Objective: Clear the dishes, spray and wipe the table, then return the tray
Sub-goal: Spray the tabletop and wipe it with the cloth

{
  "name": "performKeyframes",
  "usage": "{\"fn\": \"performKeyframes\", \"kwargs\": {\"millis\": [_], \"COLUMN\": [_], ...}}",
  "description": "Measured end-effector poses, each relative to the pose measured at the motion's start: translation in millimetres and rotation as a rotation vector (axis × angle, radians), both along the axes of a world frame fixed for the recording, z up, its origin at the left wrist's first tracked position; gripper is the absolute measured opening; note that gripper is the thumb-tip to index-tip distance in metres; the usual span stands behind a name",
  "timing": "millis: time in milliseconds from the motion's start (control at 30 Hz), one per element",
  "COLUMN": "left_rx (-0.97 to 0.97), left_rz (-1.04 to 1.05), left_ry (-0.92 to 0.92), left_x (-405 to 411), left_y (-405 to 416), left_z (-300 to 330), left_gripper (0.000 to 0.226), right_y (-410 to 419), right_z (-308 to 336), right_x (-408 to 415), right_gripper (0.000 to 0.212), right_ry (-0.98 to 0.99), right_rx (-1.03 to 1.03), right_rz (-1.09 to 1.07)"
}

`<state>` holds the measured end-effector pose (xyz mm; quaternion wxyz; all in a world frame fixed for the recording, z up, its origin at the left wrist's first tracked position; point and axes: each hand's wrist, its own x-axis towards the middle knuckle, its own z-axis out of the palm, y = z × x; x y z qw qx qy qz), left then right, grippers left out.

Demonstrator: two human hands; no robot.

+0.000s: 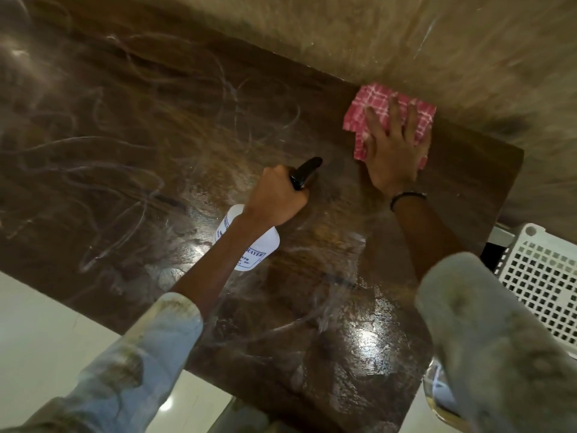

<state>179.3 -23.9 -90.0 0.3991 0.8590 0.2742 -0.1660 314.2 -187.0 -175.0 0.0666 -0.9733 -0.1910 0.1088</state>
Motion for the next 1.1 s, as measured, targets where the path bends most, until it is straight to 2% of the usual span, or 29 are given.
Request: {"fn": "performKeyframes", "kwargs": {"millis": [133, 233, 300, 500, 633, 867, 1100], "left_rx": [0.018, 0.030, 0.021, -0.046, -0.043, -0.070, -0.048], "left_rz": [-0.027, -0.051, -0.071, -0.220, -0.245, -0.217, -0.073], "left_ry": [-0.002, -0.008, -0.002, 0.074, 0.085, 0.084, 0.068], "left_x": [-7, -12, -15, -33, -44, -54, -56], "left_y": [-2, -6, -10, -40, -54, -49, -31], "left_z": [0, -2, -2, -3, -1, -4, -9], "left_gripper": [0.021, 0.022, 0.021, 0.018, 0.008, 0.011, 0.009], "right_y": [27, 7, -20, -69, -69, -68, -43], "right_z": [-4, -4, -2, 4, 5, 7, 6], "right_x": [-14, -34, -41, -47, -47, -48, -57], "right_gripper": [0.047, 0.046, 0.045, 0.047, 0.047, 0.046, 0.045], "right_ry": [-0.008, -0.028, -0.039, -0.012, 0.000, 0.017, 0.025], "right_rx": [0.041, 0.025, 0.009, 0.018, 0.014, 0.025, 0.043], "right_rz": [0.163, 0.381, 0.445, 0.133, 0.150, 0.136, 0.036]}}
